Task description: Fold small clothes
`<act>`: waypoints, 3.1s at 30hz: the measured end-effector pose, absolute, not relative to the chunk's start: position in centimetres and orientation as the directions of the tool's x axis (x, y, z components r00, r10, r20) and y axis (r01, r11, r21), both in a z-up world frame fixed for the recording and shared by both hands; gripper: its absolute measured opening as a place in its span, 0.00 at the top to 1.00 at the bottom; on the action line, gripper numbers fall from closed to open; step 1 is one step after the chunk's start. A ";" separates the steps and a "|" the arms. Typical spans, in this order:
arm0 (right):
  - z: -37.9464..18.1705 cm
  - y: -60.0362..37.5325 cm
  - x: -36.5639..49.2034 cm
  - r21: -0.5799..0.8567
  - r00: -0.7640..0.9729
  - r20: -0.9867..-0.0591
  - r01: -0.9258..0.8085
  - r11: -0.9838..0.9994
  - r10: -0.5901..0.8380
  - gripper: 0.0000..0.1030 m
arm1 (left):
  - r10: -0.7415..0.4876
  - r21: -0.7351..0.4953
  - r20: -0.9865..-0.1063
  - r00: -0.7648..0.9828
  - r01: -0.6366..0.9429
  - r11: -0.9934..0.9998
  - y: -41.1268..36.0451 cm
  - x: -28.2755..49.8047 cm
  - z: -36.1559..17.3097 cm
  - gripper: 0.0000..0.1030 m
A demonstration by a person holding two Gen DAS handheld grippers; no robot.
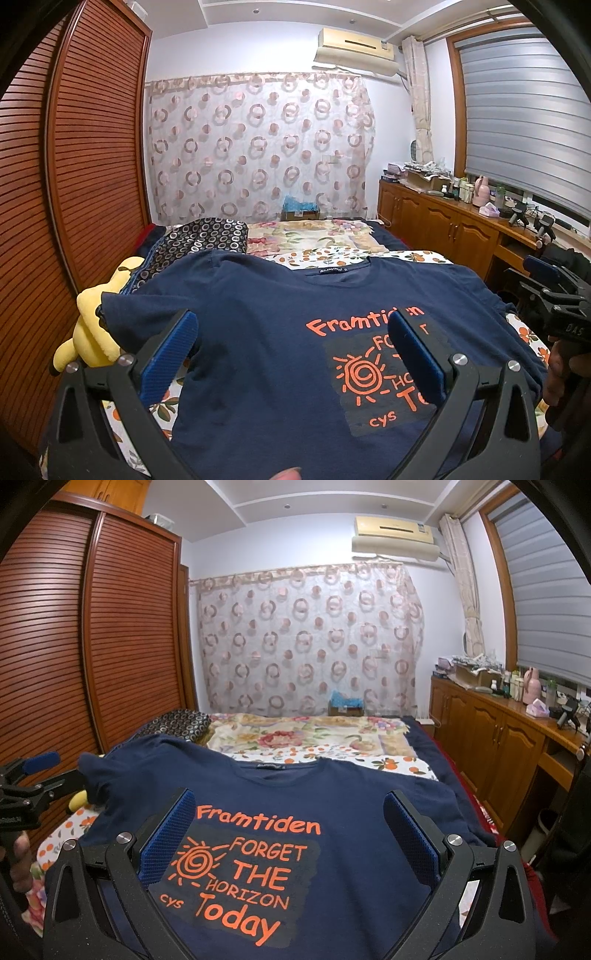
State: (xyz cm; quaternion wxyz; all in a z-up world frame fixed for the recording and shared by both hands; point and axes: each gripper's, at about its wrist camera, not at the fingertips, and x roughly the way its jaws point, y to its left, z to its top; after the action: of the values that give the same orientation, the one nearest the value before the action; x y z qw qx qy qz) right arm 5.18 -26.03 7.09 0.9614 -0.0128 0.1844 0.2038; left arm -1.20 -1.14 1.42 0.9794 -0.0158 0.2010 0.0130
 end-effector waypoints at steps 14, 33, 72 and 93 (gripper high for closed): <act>7.1 -26.0 5.1 0.050 0.850 -0.359 -0.396 0.917 0.387 0.00 | 0.018 -0.025 -0.390 0.921 -0.031 0.999 -1.3 -1.4 1.5 0.00; 7.1 -26.0 5.1 0.050 0.850 -0.357 -0.396 0.917 0.386 0.00 | 0.019 -0.024 -0.390 0.921 -0.031 0.999 -1.3 -1.4 1.5 0.00; 2.0 -19.3 11.3 0.043 0.656 -0.534 -0.608 0.793 0.533 0.00 | 0.045 -0.045 -0.567 0.823 -0.086 0.995 11.2 4.7 -2.8 0.00; 1.4 -15.7 13.2 0.057 0.559 -0.591 -0.691 0.721 0.582 0.00 | 0.004 -0.100 -0.711 0.703 -0.107 0.989 21.8 11.8 -2.7 0.37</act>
State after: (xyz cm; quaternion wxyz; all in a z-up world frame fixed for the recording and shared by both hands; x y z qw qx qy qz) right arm 13.25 -15.71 1.36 0.8781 -0.0910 0.2988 0.3626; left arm 11.78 21.85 -2.73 0.9203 -0.0667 0.3844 0.0302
